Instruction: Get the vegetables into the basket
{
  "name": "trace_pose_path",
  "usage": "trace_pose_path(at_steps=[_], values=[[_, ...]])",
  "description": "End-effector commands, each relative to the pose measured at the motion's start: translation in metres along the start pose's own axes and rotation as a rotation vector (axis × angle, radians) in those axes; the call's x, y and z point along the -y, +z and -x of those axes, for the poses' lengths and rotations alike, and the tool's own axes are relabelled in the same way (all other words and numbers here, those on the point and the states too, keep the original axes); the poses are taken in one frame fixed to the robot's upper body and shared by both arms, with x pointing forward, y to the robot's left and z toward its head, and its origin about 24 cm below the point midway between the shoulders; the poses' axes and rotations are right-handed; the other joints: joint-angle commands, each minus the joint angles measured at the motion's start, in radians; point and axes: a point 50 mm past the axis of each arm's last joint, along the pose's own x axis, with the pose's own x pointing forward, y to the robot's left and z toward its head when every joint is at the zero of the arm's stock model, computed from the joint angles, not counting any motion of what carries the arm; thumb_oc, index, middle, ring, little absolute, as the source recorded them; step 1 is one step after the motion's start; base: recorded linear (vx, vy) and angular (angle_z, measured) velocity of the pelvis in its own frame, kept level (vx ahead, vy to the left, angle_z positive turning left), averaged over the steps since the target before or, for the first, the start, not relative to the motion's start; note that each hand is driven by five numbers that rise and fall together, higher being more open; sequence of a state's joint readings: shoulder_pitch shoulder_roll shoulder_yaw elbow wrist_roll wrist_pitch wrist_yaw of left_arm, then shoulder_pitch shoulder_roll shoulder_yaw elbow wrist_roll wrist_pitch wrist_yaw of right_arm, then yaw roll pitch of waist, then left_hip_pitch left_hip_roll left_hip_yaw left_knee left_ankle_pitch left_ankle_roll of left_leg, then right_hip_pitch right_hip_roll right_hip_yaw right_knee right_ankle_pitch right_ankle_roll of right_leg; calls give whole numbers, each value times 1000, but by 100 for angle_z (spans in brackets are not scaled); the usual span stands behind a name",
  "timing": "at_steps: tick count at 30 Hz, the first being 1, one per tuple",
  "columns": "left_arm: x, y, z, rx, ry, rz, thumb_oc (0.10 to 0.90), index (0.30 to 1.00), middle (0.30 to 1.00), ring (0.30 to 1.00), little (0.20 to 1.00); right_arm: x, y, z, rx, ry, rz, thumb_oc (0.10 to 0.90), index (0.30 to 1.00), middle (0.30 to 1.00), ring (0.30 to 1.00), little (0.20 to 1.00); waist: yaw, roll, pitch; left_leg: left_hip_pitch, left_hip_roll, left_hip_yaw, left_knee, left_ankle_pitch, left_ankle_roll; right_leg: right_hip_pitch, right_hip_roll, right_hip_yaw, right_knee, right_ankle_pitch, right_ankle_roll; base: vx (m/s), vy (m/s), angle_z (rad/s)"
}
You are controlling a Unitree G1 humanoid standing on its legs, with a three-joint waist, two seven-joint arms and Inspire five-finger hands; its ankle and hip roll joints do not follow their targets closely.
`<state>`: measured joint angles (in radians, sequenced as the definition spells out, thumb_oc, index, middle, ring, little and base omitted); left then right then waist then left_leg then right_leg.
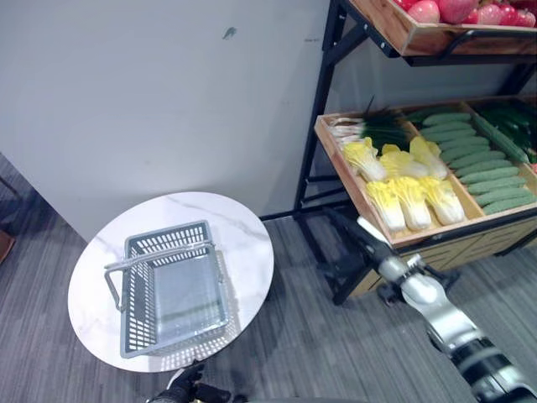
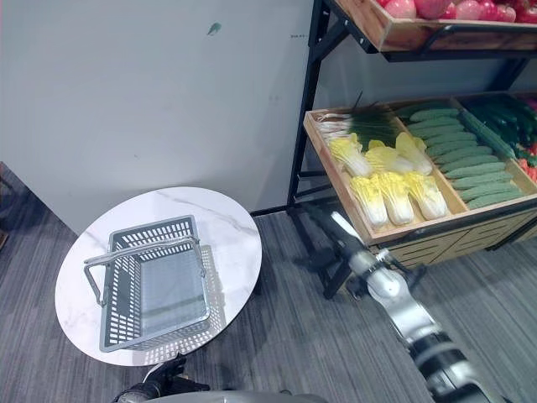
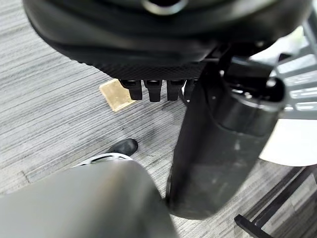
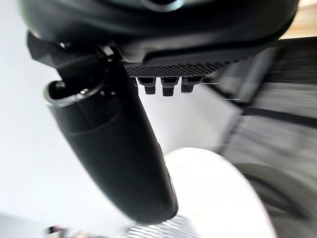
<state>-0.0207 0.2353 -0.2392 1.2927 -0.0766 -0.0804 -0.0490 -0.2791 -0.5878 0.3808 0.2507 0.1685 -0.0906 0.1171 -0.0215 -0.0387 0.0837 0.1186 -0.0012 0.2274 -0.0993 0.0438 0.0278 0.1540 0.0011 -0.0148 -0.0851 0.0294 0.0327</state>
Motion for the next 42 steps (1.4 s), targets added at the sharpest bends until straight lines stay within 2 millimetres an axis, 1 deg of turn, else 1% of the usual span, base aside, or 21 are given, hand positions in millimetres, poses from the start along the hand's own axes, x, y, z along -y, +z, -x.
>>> trace_pose_path(at_steps=[1, 2, 3, 5, 6, 7, 8, 11, 14, 15, 16, 21, 25, 26, 31, 34, 35, 36, 37, 39, 42], values=[[1, -13, 1, -82, -5, -55, 900, 1000, 1000, 1000, 1000, -13, 62, -39, 251, 93, -80, 900, 1000, 1000, 1000, 1000, 56, -32, 0, 83, -20, 26, 12, -114, -14, -42, -31, 1, 39, -15, 81, 6, 27, 5], [1, -14, 1, -86, -1, -51, 900, 1000, 1000, 1000, 1000, -17, 70, -46, 266, 122, -70, 900, 1000, 1000, 1000, 1000, 66, -38, 1, 82, -20, 24, 12, -114, -14, -41, -31, -3, 37, -14, 81, 5, 20, 20], [1, -14, 1, -86, -1, -51, 900, 1000, 1000, 1000, 1000, -18, 70, -46, 266, 123, -70, 900, 1000, 1000, 1000, 1000, 65, -38, 2, 82, -20, 23, 12, -114, -14, -40, -31, -4, 37, -14, 81, 10, 11, 31], [0, -15, 1, -86, 7, -30, 900, 1000, 1000, 1000, 1000, -31, 98, -67, 311, 186, -30, 900, 1000, 1000, 1000, 1000, 103, -63, 12, 73, -19, 10, 12, -111, -13, -37, -32, -18, 29, -13, 80, 3, 12, 32], [1, -15, 1, -87, 7, -28, 900, 1000, 1000, 1000, 1000, -33, 102, -72, 312, 199, -21, 900, 1000, 1000, 1000, 1000, 111, -69, 17, 68, -18, 5, 12, -110, -13, -40, -33, -22, 29, -13, 79, -12, 18, 30], [2, -18, 2, -96, 8, -14, 900, 1000, 1000, 1000, 1000, -43, 113, -84, 311, 229, -15, 900, 1000, 1000, 1000, 1000, 135, -84, 25, 60, -19, -5, 12, -109, -11, -41, -32, -28, 24, -11, 77, -13, 14, 21], [2, -20, 2, -102, 4, -12, 900, 1000, 1000, 1000, 1000, -46, 119, -87, 320, 244, -4, 900, 1000, 1000, 1000, 1000, 143, -89, 29, 57, -18, -9, 12, -109, -11, -41, -32, -30, 22, -10, 77, 0, 19, 20], [1, -21, 3, -106, 12, -4, 900, 1000, 1000, 1000, 1000, -51, 121, -92, 306, 253, -7, 900, 1000, 1000, 1000, 1000, 155, -96, 33, 54, -19, -15, 12, -109, -10, -42, -33, -35, 21, -9, 76, 7, 9, 23], [-4, -20, 3, -106, 26, 13, 900, 1000, 1000, 1000, 1000, -56, 129, -102, 292, 268, 20, 900, 1000, 1000, 1000, 1000, 178, -109, 46, 42, -18, -28, 12, -106, -11, -47, -31, -45, 18, -6, 74, 10, 2, 10], [-7, -18, 2, -96, 32, 20, 900, 1000, 1000, 1000, 1000, -55, 132, -105, 287, 261, 29, 900, 1000, 1000, 1000, 1000, 184, -112, 52, 34, -17, -32, 12, -104, -12, -50, -31, -48, 16, -6, 74, -46, -42, 3], [-16, -12, 2, -77, 56, 33, 900, 1000, 1000, 1000, 1000, -49, 140, -110, 286, 240, 63, 900, 1000, 1000, 1000, 1000, 199, -114, 74, -1, -16, -48, 12, -94, -12, -81, -30, -52, 22, -5, 72, -48, -43, 6], [-17, -9, 2, -72, 50, 31, 900, 1000, 1000, 1000, 1000, -51, 137, -120, 227, 229, 95, 900, 1000, 1000, 1000, 1000, 212, -116, 77, -21, -18, -71, 12, -86, -13, -86, -31, -71, 8, 2, 67, 16, -9, 21], [-19, -8, 2, -67, 52, 26, 900, 1000, 1000, 1000, 1000, -51, 138, -128, 180, 222, 141, 900, 1000, 1000, 1000, 1000, 227, -105, 86, -50, -22, -93, 12, -78, -14, -99, -35, -90, -2, 6, 65, -3, -1, 13], [-17, -2, 0, -50, 50, 22, 900, 1000, 1000, 1000, 1000, -46, 133, -132, 135, 186, 136, 900, 1000, 1000, 1000, 1000, 233, -90, 93, -75, -25, -110, 12, -69, -14, -120, -38, -98, -2, 9, 64, -8, 3, 19], [-14, 1, 0, -43, 39, 5, 900, 1000, 1000, 1000, 1000, -47, 123, -134, 80, 183, 138, 900, 1000, 1000, 1000, 1000, 237, -79, 92, -80, -28, -120, 12, -67, -12, -122, -41, -103, -2, 7, 64, 3, 1, 10], [-8, 9, -2, -11, 19, -10, 900, 1000, 1000, 1000, 1000, -50, 114, -135, 30, 183, 127, 900, 1000, 1000, 1000, 1000, 240, -64, 92, -82, -31, -128, 12, -66, -11, -121, -45, -109, -2, 6, 64, 0, 0, 0], [-6, 13, -3, -1, 12, -21, 900, 1000, 1000, 1000, 1000, -51, 108, -135, 7, 177, 112, 400, 300, 300, 300, 300, 240, -58, 92, -83, -33, -131, 12, -66, -11, -122, -46, -110, -2, 7, 65, -19, 12, 4], [-6, 13, -3, -1, 12, -21, 900, 1000, 1000, 1000, 1000, -51, 108, -135, 7, 177, 112, 400, 300, 300, 300, 300, 240, -58, 92, -83, -33, -131, 12, -66, -11, -122, -46, -110, -2, 7, 65, -50, 17, 3], [-3, 16, -3, 8, 4, -32, 900, 1000, 1000, 1000, 1000, -56, 100, -134, -18, 181, 89, 400, 300, 300, 300, 300, 237, -51, 91, -83, -35, -133, 12, -66, -10, -122, -48, -113, -2, 8, 66, -43, 17, 4], [-1, 17, -3, 12, 1, -37, 900, 1000, 1000, 1000, 1000, -59, 94, -132, -30, 186, 68, 400, 300, 300, 300, 300, 235, -49, 85, -85, -37, -133, 12, -65, -8, -124, -51, -115, -2, 11, 67, -46, 17, 7], [1, 14, -3, 0, -10, -51, 900, 1000, 1000, 1000, 1000, -61, 83, -129, -58, 198, 67, 400, 300, 300, 300, 300, 230, -46, 81, -71, -38, -135, 12, -72, -8, -109, -55, -120, -2, 11, 69, -26, 15, 10]])
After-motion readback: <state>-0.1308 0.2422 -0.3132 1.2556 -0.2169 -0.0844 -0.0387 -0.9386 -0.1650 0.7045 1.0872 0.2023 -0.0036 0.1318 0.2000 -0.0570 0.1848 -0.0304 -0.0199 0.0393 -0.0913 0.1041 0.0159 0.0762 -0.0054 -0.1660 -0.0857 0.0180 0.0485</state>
